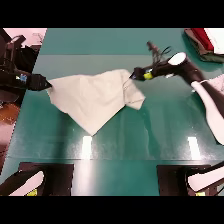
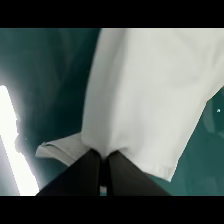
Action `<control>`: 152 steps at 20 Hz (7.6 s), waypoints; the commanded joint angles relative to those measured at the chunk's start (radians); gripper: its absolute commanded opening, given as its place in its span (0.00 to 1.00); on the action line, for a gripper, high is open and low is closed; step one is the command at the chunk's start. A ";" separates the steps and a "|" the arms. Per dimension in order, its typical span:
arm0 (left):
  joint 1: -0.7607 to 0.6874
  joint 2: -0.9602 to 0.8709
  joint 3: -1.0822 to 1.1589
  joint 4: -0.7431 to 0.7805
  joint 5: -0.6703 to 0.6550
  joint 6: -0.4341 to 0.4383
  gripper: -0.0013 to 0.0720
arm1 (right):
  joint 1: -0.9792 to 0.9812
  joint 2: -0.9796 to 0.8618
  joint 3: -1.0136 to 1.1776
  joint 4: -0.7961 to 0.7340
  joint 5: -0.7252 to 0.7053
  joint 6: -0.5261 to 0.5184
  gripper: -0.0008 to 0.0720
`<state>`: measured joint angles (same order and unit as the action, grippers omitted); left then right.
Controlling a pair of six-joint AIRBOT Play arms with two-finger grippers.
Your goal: Fold the shirts.
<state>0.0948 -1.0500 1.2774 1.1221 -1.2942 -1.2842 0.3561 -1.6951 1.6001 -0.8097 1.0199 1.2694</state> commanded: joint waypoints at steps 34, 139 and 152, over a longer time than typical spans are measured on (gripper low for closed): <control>-0.002 0.007 -0.393 -0.122 0.177 0.005 0.05 | -0.111 0.055 0.287 -0.290 0.360 0.171 0.03; 0.161 -0.194 0.695 -0.860 0.125 -0.017 0.05 | -0.669 0.608 0.246 0.119 0.129 0.077 0.03; 0.161 0.224 0.825 -0.536 0.328 0.009 0.05 | -0.670 0.930 0.415 -0.322 0.005 0.085 0.03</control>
<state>0.2554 -0.9115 2.0964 0.5426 -1.0275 -1.2789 -0.3130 -0.8413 2.0052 -1.0183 1.0607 1.3449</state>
